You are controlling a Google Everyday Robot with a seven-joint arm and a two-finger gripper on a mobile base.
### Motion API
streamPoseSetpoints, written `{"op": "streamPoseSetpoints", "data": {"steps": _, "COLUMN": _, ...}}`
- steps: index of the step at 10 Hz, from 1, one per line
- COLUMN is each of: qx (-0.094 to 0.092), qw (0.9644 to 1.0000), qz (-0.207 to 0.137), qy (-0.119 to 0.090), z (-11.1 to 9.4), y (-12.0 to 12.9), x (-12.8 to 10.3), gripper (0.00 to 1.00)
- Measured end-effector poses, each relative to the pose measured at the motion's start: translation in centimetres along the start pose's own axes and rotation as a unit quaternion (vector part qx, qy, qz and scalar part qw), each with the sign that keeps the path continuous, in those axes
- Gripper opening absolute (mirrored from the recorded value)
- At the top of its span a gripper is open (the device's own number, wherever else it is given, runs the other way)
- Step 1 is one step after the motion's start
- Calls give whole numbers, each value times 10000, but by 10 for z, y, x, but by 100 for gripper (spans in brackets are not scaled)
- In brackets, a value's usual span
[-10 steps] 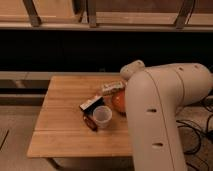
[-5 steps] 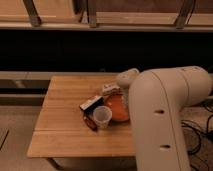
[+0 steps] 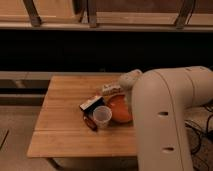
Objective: Drag the ceramic bowl in a circle
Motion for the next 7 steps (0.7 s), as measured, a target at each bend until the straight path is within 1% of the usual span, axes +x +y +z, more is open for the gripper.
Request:
{"op": "streamPoseSetpoints", "data": {"steps": 3, "qx": -3, "qw": 10000, "qz": 1, "qy": 3, "z": 0, "y": 0, "x": 0, "gripper": 69}}
{"op": "streamPoseSetpoints", "data": {"steps": 4, "qx": -4, "qw": 10000, "qz": 0, "qy": 5, "z": 0, "y": 1, "x": 0, "gripper": 77}}
{"op": "streamPoseSetpoints", "data": {"steps": 5, "qx": -6, "qw": 10000, "qz": 1, "qy": 5, "z": 0, "y": 1, "x": 1, "gripper": 80}}
{"op": "streamPoseSetpoints", "data": {"steps": 7, "qx": -7, "qw": 10000, "qz": 3, "qy": 6, "z": 0, "y": 1, "x": 1, "gripper": 80}}
